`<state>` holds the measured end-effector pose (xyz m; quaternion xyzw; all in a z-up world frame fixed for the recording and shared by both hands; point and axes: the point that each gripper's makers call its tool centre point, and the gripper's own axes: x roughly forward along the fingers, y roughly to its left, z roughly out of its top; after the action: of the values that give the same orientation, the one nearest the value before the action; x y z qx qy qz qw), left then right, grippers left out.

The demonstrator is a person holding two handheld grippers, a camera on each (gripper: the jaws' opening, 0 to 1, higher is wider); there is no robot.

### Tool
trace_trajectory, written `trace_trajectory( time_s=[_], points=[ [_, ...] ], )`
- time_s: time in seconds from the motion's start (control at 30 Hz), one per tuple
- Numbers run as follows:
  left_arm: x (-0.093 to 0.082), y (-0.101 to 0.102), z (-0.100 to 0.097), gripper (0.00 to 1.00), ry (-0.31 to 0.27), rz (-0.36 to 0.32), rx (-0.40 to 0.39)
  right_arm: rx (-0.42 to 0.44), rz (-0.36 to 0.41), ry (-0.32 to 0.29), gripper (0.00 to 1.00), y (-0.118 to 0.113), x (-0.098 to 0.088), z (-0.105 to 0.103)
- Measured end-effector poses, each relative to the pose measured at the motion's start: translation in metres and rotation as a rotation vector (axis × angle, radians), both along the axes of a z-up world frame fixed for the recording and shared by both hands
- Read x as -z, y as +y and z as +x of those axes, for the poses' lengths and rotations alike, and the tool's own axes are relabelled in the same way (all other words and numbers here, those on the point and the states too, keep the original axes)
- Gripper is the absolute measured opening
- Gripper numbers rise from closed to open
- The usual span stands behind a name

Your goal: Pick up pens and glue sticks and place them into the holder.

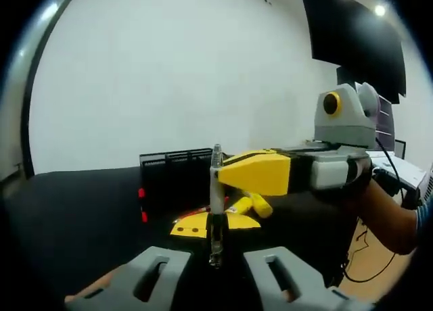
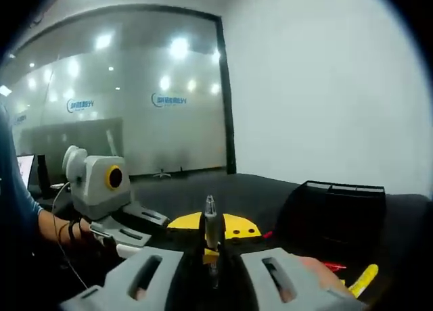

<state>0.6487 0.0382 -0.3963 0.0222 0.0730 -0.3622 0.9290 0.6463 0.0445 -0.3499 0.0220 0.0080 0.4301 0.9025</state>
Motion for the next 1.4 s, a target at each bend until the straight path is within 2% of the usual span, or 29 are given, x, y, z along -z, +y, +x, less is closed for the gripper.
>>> trace_trajectory(
  time_s=[0.47, 0.53, 0.67, 0.83, 0.93, 1.07, 1.23, 1.33, 1.4],
  points=[
    [-0.003, 0.003, -0.004, 0.11, -0.011, -0.018, 0.014, 0.020, -0.013, 0.007, 0.04, 0.006, -0.002, -0.002],
    [-0.002, 0.003, -0.003, 0.13, -0.019, -0.012, 0.027, 0.029, -0.009, 0.011, 0.04, 0.005, -0.002, -0.001],
    [0.003, 0.004, -0.005, 0.25, -0.028, -0.008, 0.053, 0.047, -0.006, 0.012, 0.04, 0.002, -0.003, 0.002],
    [0.003, 0.012, -0.001, 0.33, -0.030, -0.014, 0.067, 0.065, -0.010, 0.016, 0.04, -0.004, -0.006, 0.009],
    [0.005, 0.016, 0.002, 0.44, -0.019, -0.027, 0.090, 0.074, -0.013, 0.017, 0.04, -0.008, -0.007, 0.012],
    [0.008, 0.022, 0.008, 0.68, -0.020, -0.050, 0.118, 0.090, -0.026, 0.018, 0.04, -0.013, -0.009, 0.018],
    [0.016, 0.030, 0.019, 0.79, -0.020, -0.034, 0.129, 0.106, -0.032, 0.013, 0.04, -0.021, -0.014, 0.025],
    [0.022, 0.032, 0.026, 0.94, 0.010, -0.049, 0.154, 0.117, -0.028, 0.012, 0.04, -0.025, -0.018, 0.030],
    [0.026, 0.035, 0.029, 0.96, 0.019, -0.049, 0.159, 0.125, -0.022, 0.010, 0.04, -0.028, -0.022, 0.034]
  ],
)
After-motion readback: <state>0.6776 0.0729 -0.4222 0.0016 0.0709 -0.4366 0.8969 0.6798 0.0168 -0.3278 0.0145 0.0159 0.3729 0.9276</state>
